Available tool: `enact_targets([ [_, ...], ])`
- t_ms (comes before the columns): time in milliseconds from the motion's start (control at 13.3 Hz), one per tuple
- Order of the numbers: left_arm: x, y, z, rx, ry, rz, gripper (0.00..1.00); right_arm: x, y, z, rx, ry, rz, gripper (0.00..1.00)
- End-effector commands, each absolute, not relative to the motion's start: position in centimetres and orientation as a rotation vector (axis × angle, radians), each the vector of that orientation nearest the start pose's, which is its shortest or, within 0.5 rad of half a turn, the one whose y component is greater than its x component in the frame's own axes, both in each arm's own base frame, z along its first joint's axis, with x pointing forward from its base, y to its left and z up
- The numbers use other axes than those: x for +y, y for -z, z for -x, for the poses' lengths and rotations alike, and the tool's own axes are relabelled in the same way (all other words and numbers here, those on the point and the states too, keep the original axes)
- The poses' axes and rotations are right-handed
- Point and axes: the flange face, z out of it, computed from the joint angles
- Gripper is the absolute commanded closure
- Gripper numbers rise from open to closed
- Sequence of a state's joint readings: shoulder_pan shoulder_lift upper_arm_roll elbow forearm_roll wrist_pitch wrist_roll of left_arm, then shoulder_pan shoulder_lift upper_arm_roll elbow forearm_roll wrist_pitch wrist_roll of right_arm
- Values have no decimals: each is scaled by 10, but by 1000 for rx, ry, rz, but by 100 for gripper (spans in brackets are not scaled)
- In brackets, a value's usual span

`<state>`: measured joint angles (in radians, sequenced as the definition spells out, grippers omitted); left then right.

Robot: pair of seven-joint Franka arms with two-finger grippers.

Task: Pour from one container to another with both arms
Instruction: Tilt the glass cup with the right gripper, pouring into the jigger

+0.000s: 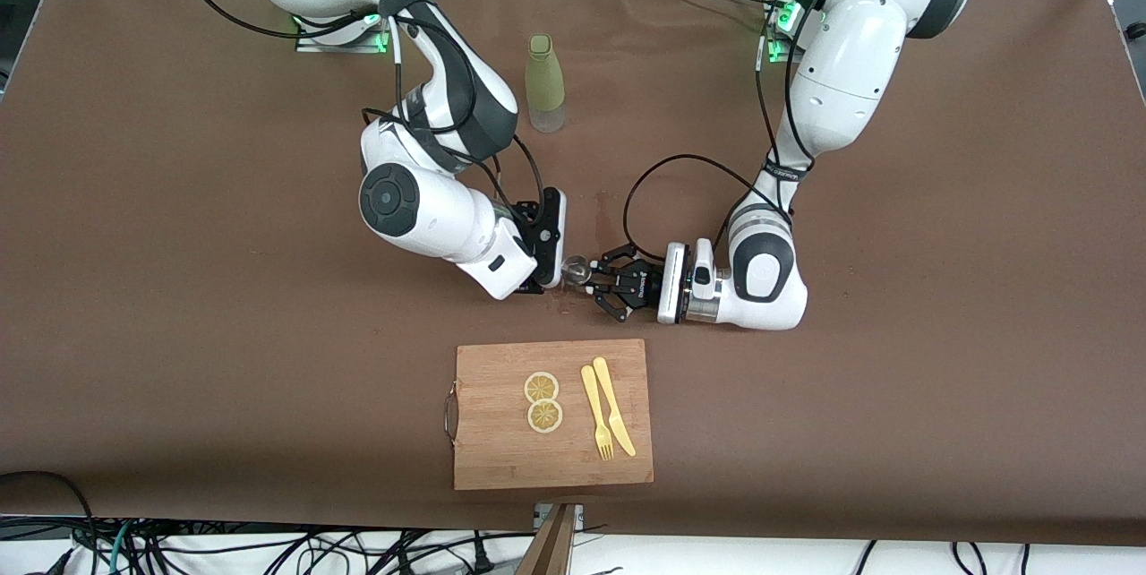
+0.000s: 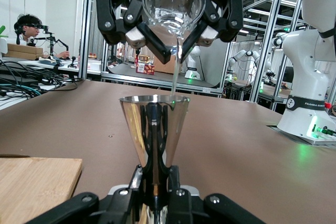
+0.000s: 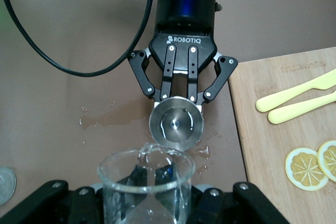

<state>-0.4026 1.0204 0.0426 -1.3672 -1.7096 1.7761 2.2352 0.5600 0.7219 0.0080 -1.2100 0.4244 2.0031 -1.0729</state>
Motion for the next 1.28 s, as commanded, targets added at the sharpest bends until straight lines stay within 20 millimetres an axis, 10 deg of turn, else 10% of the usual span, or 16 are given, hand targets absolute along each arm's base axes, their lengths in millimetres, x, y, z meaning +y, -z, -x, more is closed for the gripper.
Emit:
enact_targets([
  [0, -352, -132, -641, -1219, -1012, -1252, 100, 430, -372, -620, -1865, 237, 2073, 91],
  [1202, -352, -132, -641, -1219, -1012, -1252, 100, 435, -373, -617, -1857, 235, 2120, 91],
])
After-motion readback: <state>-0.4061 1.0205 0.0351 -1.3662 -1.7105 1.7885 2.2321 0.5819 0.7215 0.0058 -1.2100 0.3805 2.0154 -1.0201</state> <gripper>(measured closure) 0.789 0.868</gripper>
